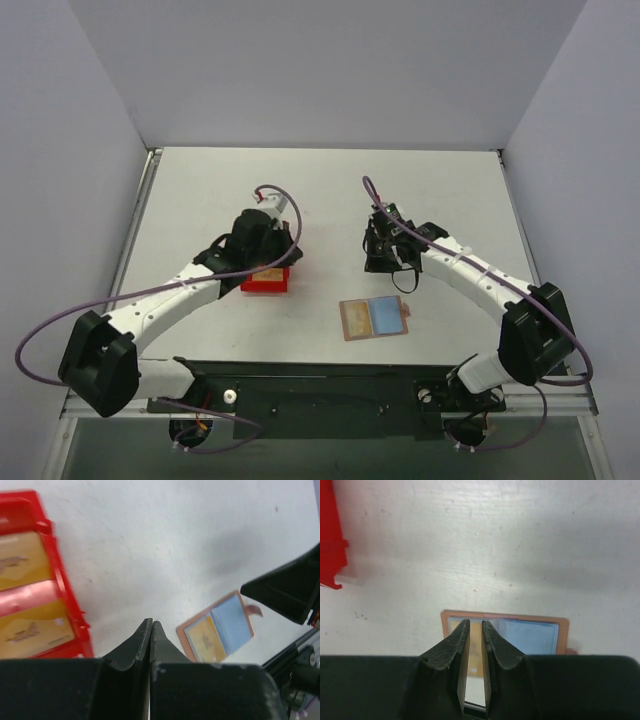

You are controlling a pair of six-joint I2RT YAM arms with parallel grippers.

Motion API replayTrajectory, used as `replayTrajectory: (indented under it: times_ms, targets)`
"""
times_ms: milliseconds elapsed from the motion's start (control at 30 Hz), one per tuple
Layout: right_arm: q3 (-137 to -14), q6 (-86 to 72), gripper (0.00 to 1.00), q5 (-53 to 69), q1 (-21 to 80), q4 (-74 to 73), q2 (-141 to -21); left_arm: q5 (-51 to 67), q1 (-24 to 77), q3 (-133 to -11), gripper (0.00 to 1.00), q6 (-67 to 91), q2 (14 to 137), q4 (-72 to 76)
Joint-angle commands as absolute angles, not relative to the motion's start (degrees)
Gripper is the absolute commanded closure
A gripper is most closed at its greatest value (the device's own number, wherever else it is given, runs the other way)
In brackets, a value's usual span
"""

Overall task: Put the credit cards into the card holder
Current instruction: Pick up the storage box at the center of the board.

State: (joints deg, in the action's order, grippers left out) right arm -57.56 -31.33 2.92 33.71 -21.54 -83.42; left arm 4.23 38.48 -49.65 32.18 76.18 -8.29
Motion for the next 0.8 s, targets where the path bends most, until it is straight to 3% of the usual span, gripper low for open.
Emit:
replayTrajectory:
  times_ms: [0,200,433,567,767]
  targets:
    - [-63.8,-28.83,0.87,3.77,33.49,-22.94,-86.21,2.03,30.6,-52.29,0.9,30.68,71.55,-12.38]
    - [-66.88,-28.83,0.81,6.59,34.45,-22.94,-88.77,-2.9,20.67,-54.75,0.8,29.89,73.12,-18.8]
    - [-66.36,-28.65,0.73,7.56,34.54,-22.76,-88.95,-10.54,19.78,-56.69,0.71,29.09,75.67,-23.99]
    - [-66.27,-27.95,0.71,7.73,34.54,-22.76,-89.03,-12.56,19.95,-56.42,0.56,28.92,76.2,-24.96]
    - [-65.66,-27.77,0.7,8.44,34.54,-22.5,-89.38,-18.89,19.95,-57.83,0.53,27.51,77.96,-27.68]
